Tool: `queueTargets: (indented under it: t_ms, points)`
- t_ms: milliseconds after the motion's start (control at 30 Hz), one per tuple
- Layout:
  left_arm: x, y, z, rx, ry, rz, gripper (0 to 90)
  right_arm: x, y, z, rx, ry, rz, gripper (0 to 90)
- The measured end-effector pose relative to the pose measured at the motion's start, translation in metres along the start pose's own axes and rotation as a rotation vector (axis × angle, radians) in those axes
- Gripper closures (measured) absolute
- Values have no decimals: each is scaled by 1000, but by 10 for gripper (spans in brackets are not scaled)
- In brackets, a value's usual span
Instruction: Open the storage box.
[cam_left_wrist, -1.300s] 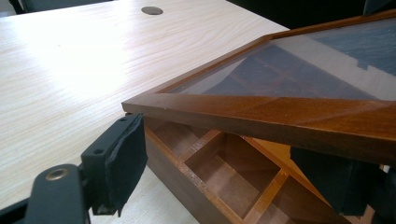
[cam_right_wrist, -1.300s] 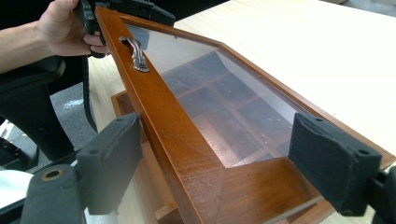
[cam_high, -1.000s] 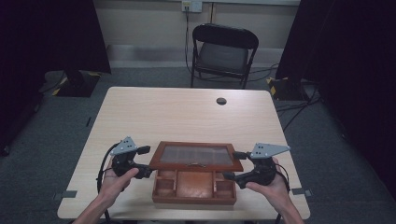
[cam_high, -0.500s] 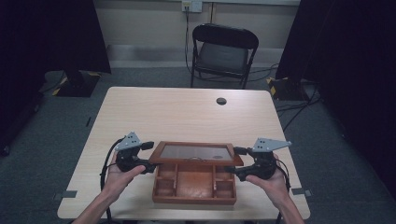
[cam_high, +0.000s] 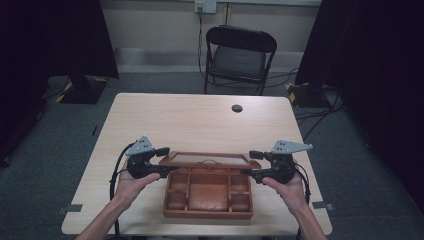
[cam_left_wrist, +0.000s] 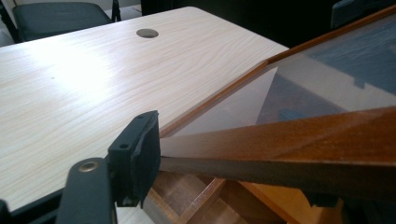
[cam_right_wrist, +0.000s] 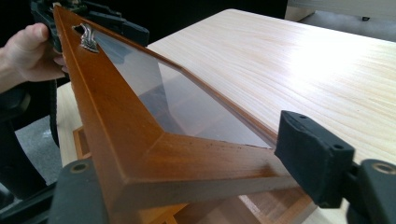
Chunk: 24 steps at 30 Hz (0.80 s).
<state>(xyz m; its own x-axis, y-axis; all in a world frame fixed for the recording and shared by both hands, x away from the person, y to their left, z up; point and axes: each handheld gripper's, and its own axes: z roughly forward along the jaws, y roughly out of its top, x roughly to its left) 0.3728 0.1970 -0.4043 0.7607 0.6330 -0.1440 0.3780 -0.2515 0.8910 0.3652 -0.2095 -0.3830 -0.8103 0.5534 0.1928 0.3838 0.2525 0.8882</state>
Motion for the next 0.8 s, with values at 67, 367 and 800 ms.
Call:
queueTargets:
  t_ms: [67, 367, 800]
  points:
    - [2, 0, 1, 0, -2, 0, 330, -2, 1, 1, -5, 6, 7, 308]
    - [8, 7, 5, -2, -1, 7, 367, -9, 6, 5, -19, 10, 11, 396]
    - [13, 17, 10, -18, -5, -12, 421, -22, 14, 12, -47, -2, 39, 425]
